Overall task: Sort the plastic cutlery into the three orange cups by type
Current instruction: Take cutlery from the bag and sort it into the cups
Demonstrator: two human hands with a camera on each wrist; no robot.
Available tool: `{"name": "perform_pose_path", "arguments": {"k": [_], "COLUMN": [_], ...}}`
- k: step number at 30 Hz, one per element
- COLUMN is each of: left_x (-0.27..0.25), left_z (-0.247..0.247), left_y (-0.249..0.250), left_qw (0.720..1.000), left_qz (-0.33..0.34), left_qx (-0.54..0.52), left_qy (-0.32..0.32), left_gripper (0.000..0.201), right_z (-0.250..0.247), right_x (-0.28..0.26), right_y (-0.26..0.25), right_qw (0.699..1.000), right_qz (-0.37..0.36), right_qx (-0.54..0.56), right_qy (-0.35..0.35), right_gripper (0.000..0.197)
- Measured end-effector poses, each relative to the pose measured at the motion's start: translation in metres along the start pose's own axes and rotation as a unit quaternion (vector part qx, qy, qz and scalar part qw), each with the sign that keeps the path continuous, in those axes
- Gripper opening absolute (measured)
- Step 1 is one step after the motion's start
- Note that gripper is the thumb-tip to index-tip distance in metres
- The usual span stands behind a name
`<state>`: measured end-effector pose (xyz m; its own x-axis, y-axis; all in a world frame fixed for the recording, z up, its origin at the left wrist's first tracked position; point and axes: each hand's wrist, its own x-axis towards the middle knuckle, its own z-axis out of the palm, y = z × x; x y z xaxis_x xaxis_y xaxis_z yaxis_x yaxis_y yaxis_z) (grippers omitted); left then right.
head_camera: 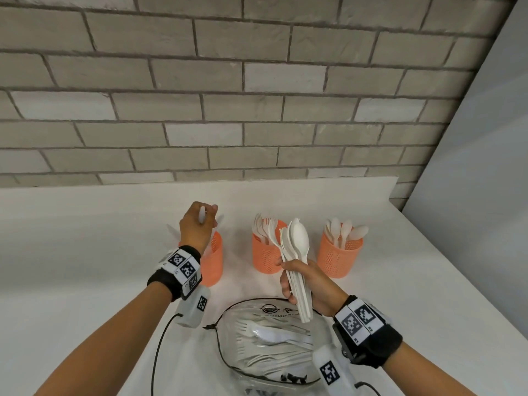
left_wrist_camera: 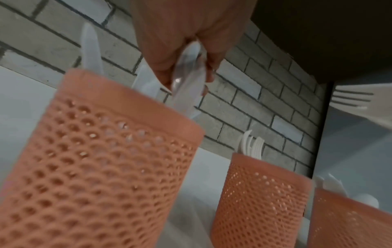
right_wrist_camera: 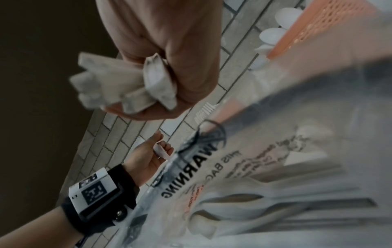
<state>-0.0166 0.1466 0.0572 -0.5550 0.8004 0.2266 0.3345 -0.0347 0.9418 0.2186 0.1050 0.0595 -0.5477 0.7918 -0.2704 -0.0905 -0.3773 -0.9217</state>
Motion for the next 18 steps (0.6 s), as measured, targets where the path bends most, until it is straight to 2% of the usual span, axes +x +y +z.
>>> {"name": "perform_pose_path", "arguments": {"k": [4,7,9,10,12,14,16,18], "left_x": [-0.004,-0.004,-0.01,-0.016,-0.031,-0.049,-0.066,-0.079], "left_z": [-0.001,-0.006,-0.008,-0.008,-0.004,0.003,0.01,0.018], "left_y": [-0.002,0.008,0.023,0.032,0.048,0.057,0.061,0.062], "left_qw": [1.0,0.988,0.981,0.983,0.991,0.99,0.977,0.96], "left_qz": [0.009,0.111,0.161,0.166,0.13,0.067,-0.01,-0.077], "left_qx": [0.019,0.102,0.092,0.064,0.015,0.007,0.0,-0.013], "left_qy": [0.003,0.032,0.052,0.045,-0.02,-0.123,-0.214,-0.268], "left_gripper": [0.011,0.02,0.019,0.017,0.018,0.018,0.019,0.03], "right_z": [-0.001,-0.002,-0.003,-0.003,-0.003,-0.002,0.001,0.003], "right_x": [0.003,0.005,0.006,0.006,0.006,0.006,0.004,0.002], "right_y": [0.003,0.005,0.006,0.006,0.006,0.006,0.006,0.006], "right_qw": [1.0,1.0,0.999,0.999,0.998,0.998,0.997,0.997], "right_qz": [0.004,-0.004,-0.013,-0.015,-0.017,-0.017,-0.015,-0.014], "right_qx": [0.011,0.021,0.031,0.034,0.035,0.033,0.029,0.026], "right_qy": [-0.005,-0.017,-0.021,-0.025,-0.039,-0.054,-0.066,-0.071], "right_gripper": [0.014,0.016,0.018,0.02,0.026,0.033,0.041,0.037]}}
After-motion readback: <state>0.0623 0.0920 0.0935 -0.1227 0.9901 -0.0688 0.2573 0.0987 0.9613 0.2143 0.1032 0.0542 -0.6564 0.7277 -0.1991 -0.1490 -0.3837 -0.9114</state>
